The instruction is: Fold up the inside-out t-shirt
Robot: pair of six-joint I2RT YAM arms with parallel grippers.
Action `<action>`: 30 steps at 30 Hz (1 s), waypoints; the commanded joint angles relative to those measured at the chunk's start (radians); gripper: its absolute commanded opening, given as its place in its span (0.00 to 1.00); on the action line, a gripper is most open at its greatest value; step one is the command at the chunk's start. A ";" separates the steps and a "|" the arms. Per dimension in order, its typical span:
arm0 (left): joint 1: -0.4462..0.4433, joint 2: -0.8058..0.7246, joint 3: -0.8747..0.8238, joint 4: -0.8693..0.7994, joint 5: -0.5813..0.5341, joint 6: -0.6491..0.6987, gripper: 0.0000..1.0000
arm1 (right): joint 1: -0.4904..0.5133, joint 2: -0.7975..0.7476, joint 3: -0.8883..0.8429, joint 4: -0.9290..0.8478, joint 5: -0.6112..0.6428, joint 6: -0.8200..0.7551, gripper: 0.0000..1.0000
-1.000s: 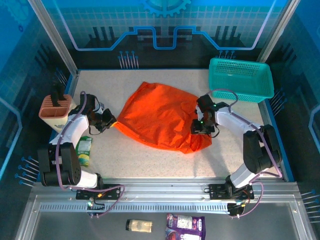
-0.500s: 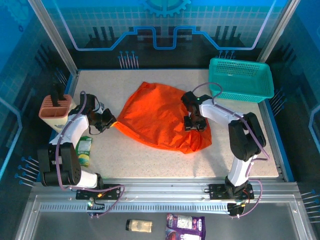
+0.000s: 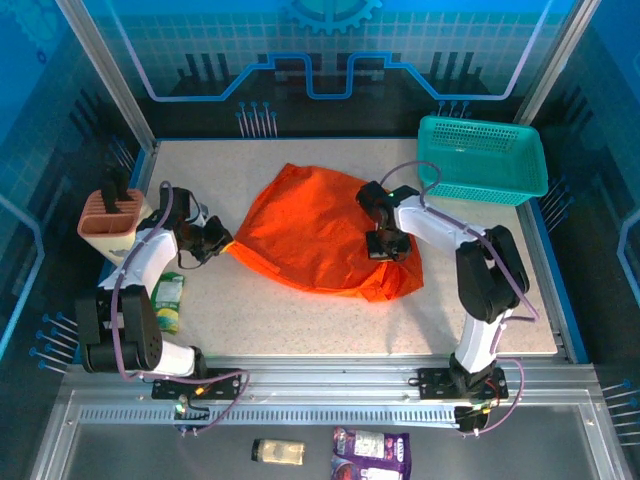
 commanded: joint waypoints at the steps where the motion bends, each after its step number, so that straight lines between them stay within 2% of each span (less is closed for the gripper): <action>1: 0.009 0.004 0.036 0.005 -0.002 -0.001 0.00 | -0.031 -0.090 0.061 -0.057 0.032 -0.006 0.00; 5: 0.009 0.006 0.067 0.014 -0.003 -0.014 0.00 | -0.084 -0.155 0.107 -0.052 0.011 -0.034 0.00; 9: 0.008 0.041 0.155 0.051 0.007 -0.057 0.00 | -0.163 -0.157 0.237 -0.042 -0.017 -0.089 0.00; 13: 0.011 0.135 0.407 0.031 0.036 -0.082 0.00 | -0.251 -0.074 0.526 -0.090 -0.050 -0.157 0.00; 18: 0.012 0.246 0.858 -0.008 0.100 -0.098 0.00 | -0.313 0.030 1.007 -0.211 -0.034 -0.213 0.00; 21: 0.015 0.267 1.052 -0.001 0.129 -0.099 0.00 | -0.336 0.004 1.122 -0.213 -0.012 -0.228 0.00; 23: 0.018 0.247 1.089 0.019 0.143 -0.097 0.00 | -0.347 -0.077 1.045 -0.165 -0.003 -0.230 0.00; 25: 0.020 0.190 1.037 0.045 0.148 -0.089 0.00 | -0.354 -0.210 0.853 -0.081 -0.001 -0.218 0.00; 30: 0.020 -0.019 0.613 0.060 0.116 -0.091 0.00 | -0.378 -0.504 0.330 0.028 -0.072 -0.129 0.00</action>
